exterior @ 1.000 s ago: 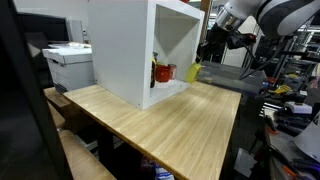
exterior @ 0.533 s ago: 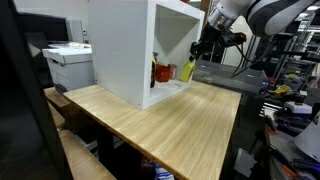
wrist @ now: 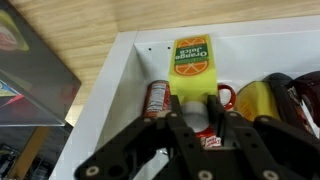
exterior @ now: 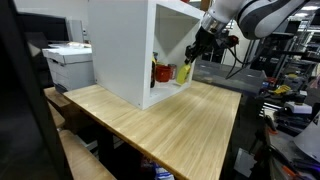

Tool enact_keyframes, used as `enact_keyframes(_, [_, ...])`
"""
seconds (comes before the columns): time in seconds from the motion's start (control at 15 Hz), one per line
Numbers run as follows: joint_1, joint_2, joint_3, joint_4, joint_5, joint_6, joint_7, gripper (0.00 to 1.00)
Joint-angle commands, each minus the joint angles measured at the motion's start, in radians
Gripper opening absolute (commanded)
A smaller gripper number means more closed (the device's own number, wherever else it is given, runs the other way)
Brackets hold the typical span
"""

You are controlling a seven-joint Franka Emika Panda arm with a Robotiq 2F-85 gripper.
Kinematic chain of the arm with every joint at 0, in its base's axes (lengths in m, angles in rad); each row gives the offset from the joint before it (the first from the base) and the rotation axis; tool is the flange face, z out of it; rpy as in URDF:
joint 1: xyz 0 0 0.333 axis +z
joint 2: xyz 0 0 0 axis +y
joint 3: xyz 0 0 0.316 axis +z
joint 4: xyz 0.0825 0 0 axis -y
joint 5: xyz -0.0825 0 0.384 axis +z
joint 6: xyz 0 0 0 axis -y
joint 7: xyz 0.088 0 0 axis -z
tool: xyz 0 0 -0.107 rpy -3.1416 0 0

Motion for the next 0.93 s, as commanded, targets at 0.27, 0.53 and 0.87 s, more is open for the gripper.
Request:
enact_keyframes(0.27, [-0.007, 0.074, -0.006, 0.059, -0.024, 0.034, -0.042, 0.1])
enact_keyframes(0.53, [-0.008, 0.094, -0.006, 0.078, -0.028, 0.033, -0.035, 0.1])
enact_keyframes(0.87, [-0.005, 0.119, -0.003, 0.099, -0.035, 0.021, -0.027, 0.1])
